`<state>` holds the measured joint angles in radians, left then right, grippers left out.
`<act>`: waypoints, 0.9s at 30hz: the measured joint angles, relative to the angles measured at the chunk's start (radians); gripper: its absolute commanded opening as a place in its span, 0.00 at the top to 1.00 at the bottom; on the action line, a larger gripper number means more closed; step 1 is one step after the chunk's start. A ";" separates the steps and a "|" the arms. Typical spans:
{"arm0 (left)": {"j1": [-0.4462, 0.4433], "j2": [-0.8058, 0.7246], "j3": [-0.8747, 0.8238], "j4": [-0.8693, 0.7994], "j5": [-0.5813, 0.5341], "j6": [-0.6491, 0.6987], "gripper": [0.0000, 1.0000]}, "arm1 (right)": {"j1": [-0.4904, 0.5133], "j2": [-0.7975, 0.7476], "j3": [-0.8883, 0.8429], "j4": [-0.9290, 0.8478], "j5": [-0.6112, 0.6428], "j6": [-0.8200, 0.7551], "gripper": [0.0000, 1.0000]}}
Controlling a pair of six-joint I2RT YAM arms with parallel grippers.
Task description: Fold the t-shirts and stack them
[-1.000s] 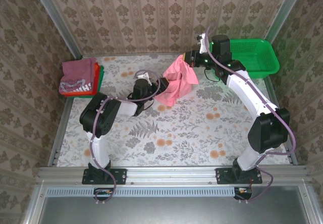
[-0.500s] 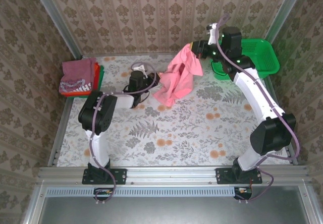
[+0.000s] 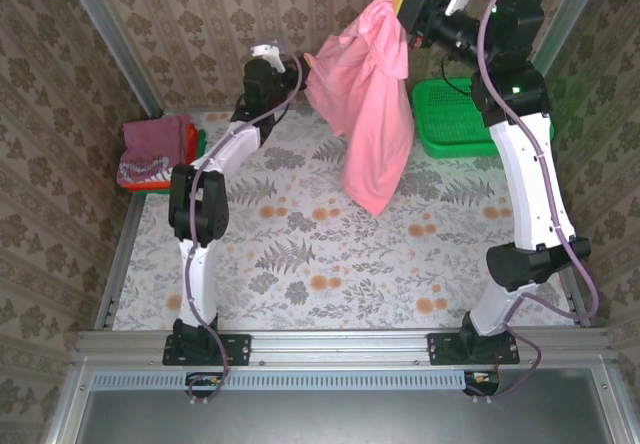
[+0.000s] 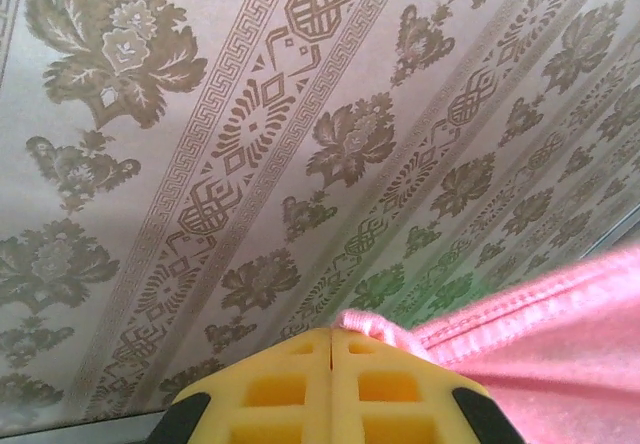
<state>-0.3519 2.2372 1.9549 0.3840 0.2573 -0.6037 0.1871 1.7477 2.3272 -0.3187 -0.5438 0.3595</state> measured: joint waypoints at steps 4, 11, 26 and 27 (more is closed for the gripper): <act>0.027 -0.010 -0.080 0.006 -0.007 -0.014 0.36 | 0.037 -0.003 -0.069 -0.001 -0.042 0.007 1.00; 0.143 -0.139 -0.558 0.045 -0.034 -0.082 0.00 | 0.229 -0.020 -0.521 0.064 -0.067 0.024 1.00; 0.164 -0.751 -1.223 -0.049 -0.174 -0.101 0.00 | 0.467 0.024 -1.051 0.225 -0.063 0.076 0.04; 0.151 -0.779 -1.255 -0.076 -0.181 -0.109 0.00 | 0.460 -0.005 -1.085 0.222 -0.048 0.063 0.00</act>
<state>-0.2005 1.4586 0.7002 0.3084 0.0765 -0.7124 0.6476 1.7424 1.2423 -0.0963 -0.5915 0.4229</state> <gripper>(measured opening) 0.997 0.887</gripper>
